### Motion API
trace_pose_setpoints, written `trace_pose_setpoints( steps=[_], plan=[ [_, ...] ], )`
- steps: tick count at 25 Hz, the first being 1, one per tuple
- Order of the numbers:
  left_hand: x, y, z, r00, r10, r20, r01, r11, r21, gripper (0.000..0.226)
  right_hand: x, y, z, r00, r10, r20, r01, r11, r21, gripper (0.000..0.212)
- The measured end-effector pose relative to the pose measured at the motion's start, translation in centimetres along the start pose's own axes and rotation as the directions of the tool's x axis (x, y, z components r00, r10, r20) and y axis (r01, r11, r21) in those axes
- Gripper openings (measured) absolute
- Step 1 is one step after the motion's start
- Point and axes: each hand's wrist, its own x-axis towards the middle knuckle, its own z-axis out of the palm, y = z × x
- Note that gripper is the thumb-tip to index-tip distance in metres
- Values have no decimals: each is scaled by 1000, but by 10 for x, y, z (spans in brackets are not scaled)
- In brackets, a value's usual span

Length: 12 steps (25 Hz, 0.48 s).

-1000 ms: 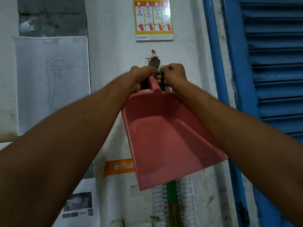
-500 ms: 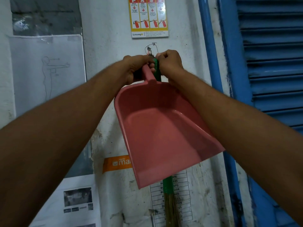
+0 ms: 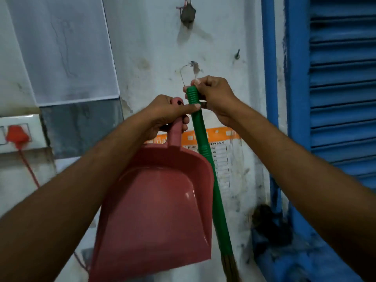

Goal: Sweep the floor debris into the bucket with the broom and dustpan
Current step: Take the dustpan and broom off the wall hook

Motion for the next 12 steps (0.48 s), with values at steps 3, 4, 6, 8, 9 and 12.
trace_pose_setpoints(
  steps=[3,4,6,8,9,12],
  plan=[
    [-54,-48,21,998,-60,35,63,996,-67,20,-62,23,23,998,52,31,-55,995,81,17],
    [-74,-63,25,997,-70,24,73,991,-111,16,-84,31,29,994,90,66,-99,986,137,18],
    [-114,-96,30,994,-111,-12,107,977,-183,15,-129,49,40,967,202,158,-238,937,256,27],
    [-154,-131,32,984,-178,-27,169,964,-204,19,-172,68,51,919,360,163,-393,874,286,36],
    [-174,-148,32,977,-209,-32,198,957,-213,20,-194,78,57,894,432,121,-448,855,260,35],
    [-224,-197,38,963,-269,-27,256,940,-225,19,-268,111,77,784,620,3,-609,770,191,28]
  ],
)
